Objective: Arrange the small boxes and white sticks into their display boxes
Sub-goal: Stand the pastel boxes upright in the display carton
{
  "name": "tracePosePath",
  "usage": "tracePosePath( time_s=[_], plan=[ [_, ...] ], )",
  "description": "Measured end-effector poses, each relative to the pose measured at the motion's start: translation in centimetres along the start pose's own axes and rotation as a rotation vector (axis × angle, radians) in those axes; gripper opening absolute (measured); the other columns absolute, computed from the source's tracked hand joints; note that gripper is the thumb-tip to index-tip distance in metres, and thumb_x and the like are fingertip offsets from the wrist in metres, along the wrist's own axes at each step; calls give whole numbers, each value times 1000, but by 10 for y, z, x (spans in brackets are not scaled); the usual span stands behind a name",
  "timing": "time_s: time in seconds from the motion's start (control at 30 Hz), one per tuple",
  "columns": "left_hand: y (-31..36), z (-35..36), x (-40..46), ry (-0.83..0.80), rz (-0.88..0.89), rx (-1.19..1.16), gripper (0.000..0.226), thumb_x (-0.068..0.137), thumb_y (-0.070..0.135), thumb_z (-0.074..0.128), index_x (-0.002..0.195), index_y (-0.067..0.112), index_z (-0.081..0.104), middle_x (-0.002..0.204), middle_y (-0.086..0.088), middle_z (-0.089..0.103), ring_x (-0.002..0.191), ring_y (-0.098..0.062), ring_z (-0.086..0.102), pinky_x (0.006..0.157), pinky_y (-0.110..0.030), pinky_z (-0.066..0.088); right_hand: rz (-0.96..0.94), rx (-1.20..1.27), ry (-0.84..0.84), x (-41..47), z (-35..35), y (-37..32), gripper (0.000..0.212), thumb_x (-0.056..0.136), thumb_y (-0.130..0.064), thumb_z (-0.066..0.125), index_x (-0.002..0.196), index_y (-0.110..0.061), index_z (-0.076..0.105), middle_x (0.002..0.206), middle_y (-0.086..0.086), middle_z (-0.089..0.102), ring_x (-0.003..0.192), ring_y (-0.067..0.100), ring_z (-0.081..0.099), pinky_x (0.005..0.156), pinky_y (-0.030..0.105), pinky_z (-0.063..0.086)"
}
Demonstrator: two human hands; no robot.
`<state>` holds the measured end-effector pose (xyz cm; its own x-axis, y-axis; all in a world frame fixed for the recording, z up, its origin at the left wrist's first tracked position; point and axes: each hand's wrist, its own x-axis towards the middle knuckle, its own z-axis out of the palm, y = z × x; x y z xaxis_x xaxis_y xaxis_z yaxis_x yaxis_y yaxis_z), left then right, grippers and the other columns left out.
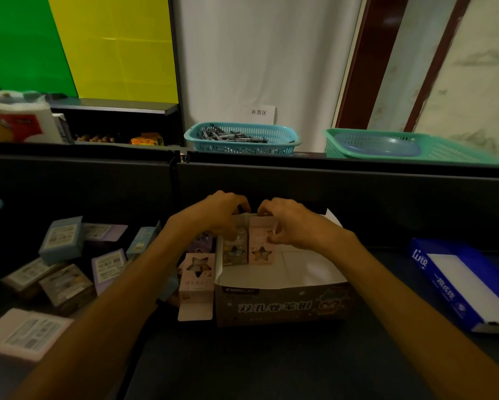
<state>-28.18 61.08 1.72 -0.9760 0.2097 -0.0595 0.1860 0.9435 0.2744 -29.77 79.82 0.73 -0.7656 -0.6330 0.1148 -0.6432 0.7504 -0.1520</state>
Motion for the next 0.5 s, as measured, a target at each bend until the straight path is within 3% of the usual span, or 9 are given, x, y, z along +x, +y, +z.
tracePosePath(
  time_s=[0.3,0.43,0.5],
  plan=[
    [3,1,5,-8,2,9,69,72,13,77,132,23,44,123,-4,55,108,-21,55,85,-33,52,28,-54,44,0,2,-2,50,78,-23,75,120,-23,47,116,0,41,95,22,53,78,37,52],
    [1,0,3,13,12,-12,59,79,28,73,131,23,46,123,-3,57,106,-19,57,84,-30,51,25,-94,50,-2,0,-3,53,80,-30,72,124,-25,44,119,0,43,94,20,54,70,31,45],
    [-2,-3,-1,33,22,-24,53,83,38,67,130,24,47,122,-2,59,102,-16,57,81,-26,49,30,-111,69,-6,-6,-3,54,82,-37,68,129,-26,43,122,-1,46,100,20,55,74,32,44]
  ],
)
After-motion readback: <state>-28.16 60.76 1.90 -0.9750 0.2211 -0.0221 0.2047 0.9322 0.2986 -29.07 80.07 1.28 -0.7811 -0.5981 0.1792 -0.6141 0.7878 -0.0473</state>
